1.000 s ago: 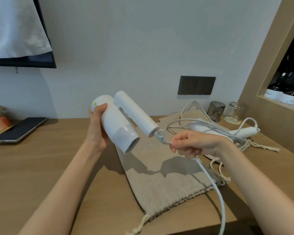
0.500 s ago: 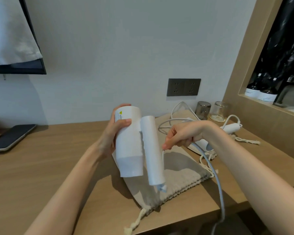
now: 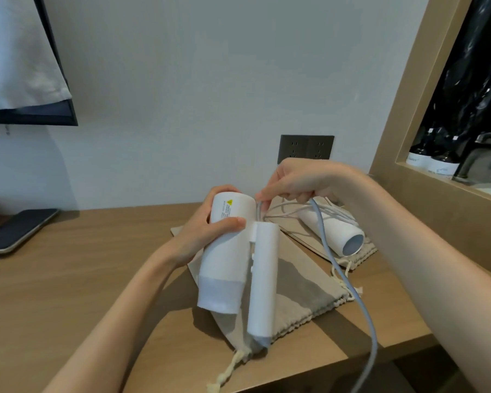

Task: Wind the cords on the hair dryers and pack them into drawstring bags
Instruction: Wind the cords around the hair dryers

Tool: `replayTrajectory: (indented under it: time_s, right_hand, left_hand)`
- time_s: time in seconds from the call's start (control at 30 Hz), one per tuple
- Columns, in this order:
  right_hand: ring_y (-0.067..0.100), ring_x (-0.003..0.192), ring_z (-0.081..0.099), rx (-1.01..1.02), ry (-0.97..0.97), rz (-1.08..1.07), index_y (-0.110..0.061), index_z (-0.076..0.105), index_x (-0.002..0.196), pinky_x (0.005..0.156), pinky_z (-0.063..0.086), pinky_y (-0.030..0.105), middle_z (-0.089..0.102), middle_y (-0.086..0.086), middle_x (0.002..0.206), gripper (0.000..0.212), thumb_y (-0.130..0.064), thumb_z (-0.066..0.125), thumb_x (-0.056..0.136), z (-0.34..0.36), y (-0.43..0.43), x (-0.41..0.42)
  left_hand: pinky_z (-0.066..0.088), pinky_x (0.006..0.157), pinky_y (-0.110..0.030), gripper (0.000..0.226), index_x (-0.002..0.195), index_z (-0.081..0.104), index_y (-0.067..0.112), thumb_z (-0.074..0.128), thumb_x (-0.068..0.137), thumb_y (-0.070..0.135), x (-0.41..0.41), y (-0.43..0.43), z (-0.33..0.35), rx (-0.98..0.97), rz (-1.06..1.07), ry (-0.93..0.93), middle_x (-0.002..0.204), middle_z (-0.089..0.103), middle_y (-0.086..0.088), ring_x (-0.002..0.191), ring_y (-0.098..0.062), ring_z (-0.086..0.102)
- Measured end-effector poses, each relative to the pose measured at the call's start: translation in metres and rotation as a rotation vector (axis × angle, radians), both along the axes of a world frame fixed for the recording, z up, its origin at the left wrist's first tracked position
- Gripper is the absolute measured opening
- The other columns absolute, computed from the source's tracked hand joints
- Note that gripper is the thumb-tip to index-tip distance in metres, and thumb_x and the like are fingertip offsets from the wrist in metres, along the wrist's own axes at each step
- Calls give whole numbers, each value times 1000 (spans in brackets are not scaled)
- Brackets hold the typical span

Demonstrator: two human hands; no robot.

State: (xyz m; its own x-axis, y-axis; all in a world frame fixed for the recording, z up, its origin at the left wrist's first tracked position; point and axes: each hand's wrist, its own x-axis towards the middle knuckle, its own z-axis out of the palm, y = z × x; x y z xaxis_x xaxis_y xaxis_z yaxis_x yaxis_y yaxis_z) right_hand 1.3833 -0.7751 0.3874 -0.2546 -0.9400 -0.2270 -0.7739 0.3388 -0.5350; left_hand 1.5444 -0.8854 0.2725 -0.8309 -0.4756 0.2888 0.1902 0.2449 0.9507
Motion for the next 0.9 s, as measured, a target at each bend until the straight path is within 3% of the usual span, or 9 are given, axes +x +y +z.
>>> replayTrajectory:
  time_s: [0.1,0.17,0.27,0.37,0.47,0.63,0.8,0.9]
  right_hand:
    - [12,43,25,-220,231,14,-17,78,84,41,23,19,32,-9,43,27,-29,55,94,-3,-3,15]
    - [9,49,41,-350,348,42,-16,76,90,45,30,17,43,-6,52,30,-21,47,97,-13,-7,27]
    - [22,88,58,-436,466,93,-15,68,104,62,29,25,65,2,91,28,-14,41,99,-36,-13,39]
    - [33,96,56,-473,587,103,-18,53,125,73,39,37,51,6,114,31,-16,41,97,-65,-15,43]
    - [30,94,54,-563,510,88,-21,38,136,68,43,38,39,3,114,44,-29,49,94,-96,-17,50]
    - [18,114,38,-586,480,120,-16,23,145,78,32,24,39,0,130,97,-41,77,69,-133,-22,43]
    - [22,113,42,-641,555,20,-15,25,144,86,41,32,44,4,131,101,-46,79,63,-150,-27,49]
    - [22,115,41,-660,486,10,-16,24,144,84,45,34,42,4,132,99,-39,78,64,-154,-30,47]
  left_hand:
    - [51,59,-20,58,111,44,27,73,61,36,-7,1,0,-57,194,114,89,57,1,69,-6,58]
    - [49,59,-18,51,104,44,29,72,62,33,-10,0,-1,-90,344,193,88,55,2,66,-4,56]
    - [48,61,-13,45,105,43,27,69,68,27,-9,-7,-5,-95,534,273,93,52,8,70,4,54]
    - [45,60,-9,47,111,43,21,74,75,20,-8,-12,-10,-53,631,322,95,51,10,70,10,54]
    - [45,61,-8,44,114,43,23,72,82,13,-13,-13,-18,18,721,352,96,52,13,70,12,55]
    - [46,59,-7,53,126,42,27,71,83,17,-19,-8,-28,129,729,345,101,51,17,72,16,56]
    - [54,74,-31,59,128,41,42,73,81,29,-18,-10,-35,233,687,287,112,56,8,92,-11,61]
    - [53,71,-31,56,127,46,41,73,81,25,-15,-12,-29,330,624,250,109,59,8,91,-12,63]
